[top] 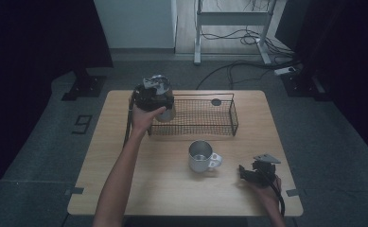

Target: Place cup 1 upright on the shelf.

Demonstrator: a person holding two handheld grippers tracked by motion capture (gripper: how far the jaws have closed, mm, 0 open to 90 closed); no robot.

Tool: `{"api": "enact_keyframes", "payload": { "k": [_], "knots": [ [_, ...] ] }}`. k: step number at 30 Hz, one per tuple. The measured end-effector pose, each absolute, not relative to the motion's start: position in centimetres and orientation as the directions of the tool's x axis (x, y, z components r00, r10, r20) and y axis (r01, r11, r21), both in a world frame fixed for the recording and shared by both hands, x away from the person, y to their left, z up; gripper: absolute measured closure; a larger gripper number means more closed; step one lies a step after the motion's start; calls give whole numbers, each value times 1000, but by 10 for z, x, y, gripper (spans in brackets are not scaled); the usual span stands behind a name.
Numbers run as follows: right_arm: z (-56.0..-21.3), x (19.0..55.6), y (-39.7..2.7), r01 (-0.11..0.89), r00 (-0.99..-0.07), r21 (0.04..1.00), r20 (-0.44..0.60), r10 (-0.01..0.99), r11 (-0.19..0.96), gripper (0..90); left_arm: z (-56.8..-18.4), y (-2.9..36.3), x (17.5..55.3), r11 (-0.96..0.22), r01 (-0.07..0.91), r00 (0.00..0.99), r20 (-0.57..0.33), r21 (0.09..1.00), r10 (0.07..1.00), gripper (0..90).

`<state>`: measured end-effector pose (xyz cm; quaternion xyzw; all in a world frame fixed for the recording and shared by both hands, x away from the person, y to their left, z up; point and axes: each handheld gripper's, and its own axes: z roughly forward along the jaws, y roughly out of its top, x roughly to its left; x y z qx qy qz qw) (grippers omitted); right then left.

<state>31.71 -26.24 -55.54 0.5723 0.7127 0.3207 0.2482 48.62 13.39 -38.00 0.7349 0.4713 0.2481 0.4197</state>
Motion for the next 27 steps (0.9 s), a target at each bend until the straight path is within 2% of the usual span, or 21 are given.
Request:
{"api": "enact_keyframes", "payload": {
  "k": [13, 21, 27],
  "knots": [
    [-555, 317, -263, 656, -221, 742, 12, 975, 139, 139, -381, 121, 499, -180, 496, 433, -62, 849, 899, 39],
    [-555, 317, -263, 656, -221, 742, 12, 975, 139, 139, -388, 114, 505, -216, 502, 431, -26, 838, 902, 39],
    [-556, 317, -263, 656, -221, 742, 12, 975, 139, 139, -399, 108, 512, -211, 523, 434, -45, 825, 900, 39]
  ]
}}
